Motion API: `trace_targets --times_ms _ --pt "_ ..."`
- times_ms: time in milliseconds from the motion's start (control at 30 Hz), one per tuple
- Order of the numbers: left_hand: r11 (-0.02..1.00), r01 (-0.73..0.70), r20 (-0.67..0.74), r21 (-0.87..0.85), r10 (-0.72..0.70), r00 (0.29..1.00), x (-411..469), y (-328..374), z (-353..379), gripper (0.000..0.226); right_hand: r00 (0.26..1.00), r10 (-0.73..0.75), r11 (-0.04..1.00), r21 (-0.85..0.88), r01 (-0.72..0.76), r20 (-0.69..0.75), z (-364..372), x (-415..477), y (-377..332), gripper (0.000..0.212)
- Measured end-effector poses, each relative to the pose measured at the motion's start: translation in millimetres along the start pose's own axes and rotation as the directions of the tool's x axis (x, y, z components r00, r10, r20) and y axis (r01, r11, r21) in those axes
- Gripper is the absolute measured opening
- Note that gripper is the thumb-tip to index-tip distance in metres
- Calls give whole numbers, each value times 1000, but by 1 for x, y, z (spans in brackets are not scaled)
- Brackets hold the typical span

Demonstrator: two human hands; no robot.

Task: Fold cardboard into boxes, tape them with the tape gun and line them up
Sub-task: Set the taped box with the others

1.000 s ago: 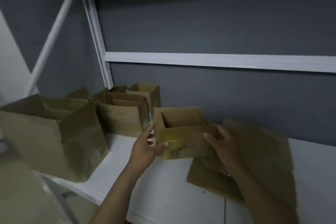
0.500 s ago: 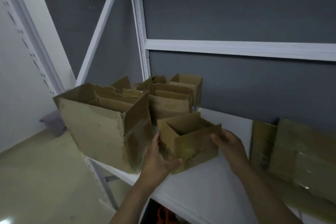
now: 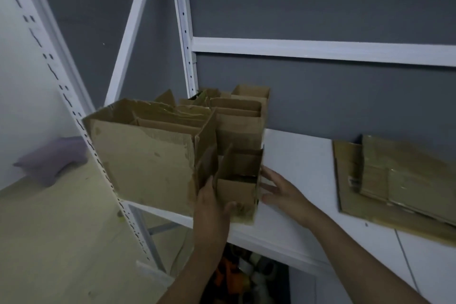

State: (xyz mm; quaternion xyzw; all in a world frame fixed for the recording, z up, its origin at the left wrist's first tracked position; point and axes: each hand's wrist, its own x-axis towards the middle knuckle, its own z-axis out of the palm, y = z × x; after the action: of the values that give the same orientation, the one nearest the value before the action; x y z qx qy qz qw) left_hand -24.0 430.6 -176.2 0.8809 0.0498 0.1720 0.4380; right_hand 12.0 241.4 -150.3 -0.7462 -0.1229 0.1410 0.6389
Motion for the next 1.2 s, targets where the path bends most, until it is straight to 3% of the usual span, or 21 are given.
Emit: trace_targets --times_ms 67,133,200,333,400,533,667,733,867,1033,1200 --pt "1000 -16 13 -6 16 1000 5 0 -1 81 999 9 992 -125 -4 39 6 -2 2 92" --pt "997 -62 18 49 61 998 11 1 -1 79 1000 -2 956 -295 -2 -14 16 3 0 101" --pt "982 -119 29 150 116 993 16 2 -2 76 996 -38 914 -406 2 -82 23 11 -4 96" --pt "917 -256 58 305 250 966 20 2 2 68 980 -114 785 -619 -12 -164 28 23 -5 52" --pt "870 -316 96 378 303 948 28 -3 7 67 975 -105 711 -700 -65 -196 27 26 -3 41" --pt "736 -389 170 554 358 918 39 3 2 67 988 -23 565 -817 -113 -152 18 16 -1 41" --pt "706 -386 228 594 312 922 27 35 -6 55 987 -35 347 -928 -137 -159 -12 -12 -9 49" --pt "679 -413 241 607 338 910 22 59 1 43 983 -47 296 -943 -153 -175 -37 -28 -16 50" --pt "671 -387 277 633 270 922 10 122 29 47 971 -110 291 -941 -175 -214 -100 -73 -31 48" --pt "592 -485 347 644 339 875 -12 184 94 48 955 -102 261 -934 -245 -279 -182 -129 -23 31" --pt "592 -545 457 593 310 834 -33 222 169 48 892 -63 466 -804 -369 -447 -245 -177 -5 33"
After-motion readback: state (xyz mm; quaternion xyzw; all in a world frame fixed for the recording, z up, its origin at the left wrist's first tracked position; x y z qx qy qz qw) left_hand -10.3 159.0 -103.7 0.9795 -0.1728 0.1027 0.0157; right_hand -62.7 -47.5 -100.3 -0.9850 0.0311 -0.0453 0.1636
